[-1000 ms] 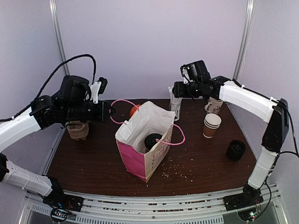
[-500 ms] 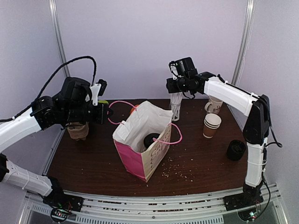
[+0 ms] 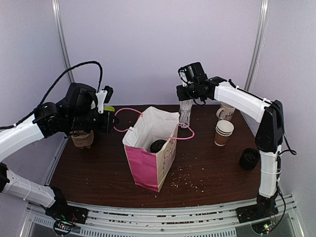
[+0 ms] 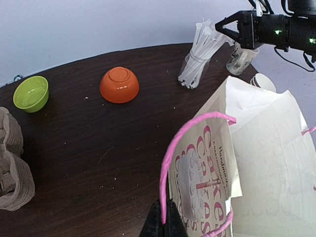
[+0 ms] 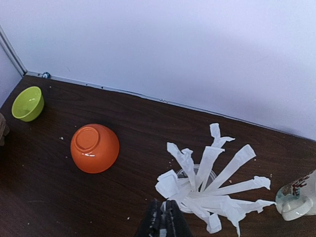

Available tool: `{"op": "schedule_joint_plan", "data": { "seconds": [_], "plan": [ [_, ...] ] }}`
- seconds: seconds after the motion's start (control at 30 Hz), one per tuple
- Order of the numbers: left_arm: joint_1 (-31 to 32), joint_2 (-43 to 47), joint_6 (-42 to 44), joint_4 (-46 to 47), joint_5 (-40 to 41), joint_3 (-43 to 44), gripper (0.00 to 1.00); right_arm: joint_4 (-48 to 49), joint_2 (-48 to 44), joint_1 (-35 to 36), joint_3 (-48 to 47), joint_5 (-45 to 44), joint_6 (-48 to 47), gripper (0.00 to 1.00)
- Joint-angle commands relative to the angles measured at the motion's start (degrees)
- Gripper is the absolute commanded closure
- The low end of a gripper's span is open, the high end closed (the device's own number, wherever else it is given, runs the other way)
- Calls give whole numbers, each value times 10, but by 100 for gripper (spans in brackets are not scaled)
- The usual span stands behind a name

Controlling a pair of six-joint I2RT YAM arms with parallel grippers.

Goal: Pack the takeout coffee

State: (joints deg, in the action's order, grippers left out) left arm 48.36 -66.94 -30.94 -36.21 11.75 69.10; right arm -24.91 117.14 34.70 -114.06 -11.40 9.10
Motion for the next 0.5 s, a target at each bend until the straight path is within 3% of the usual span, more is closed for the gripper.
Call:
{"op": "schedule_joint_plan", "data": {
  "seconds": [0.0, 0.47],
  "plan": [
    [-4, 6, 5, 8, 3, -3, 100, -6, -5, 0, -20, -12, 4, 100],
    [-5, 7, 1, 14, -4, 1, 100, -38, -97, 0, -54, -54, 3, 100]
  ]
}}
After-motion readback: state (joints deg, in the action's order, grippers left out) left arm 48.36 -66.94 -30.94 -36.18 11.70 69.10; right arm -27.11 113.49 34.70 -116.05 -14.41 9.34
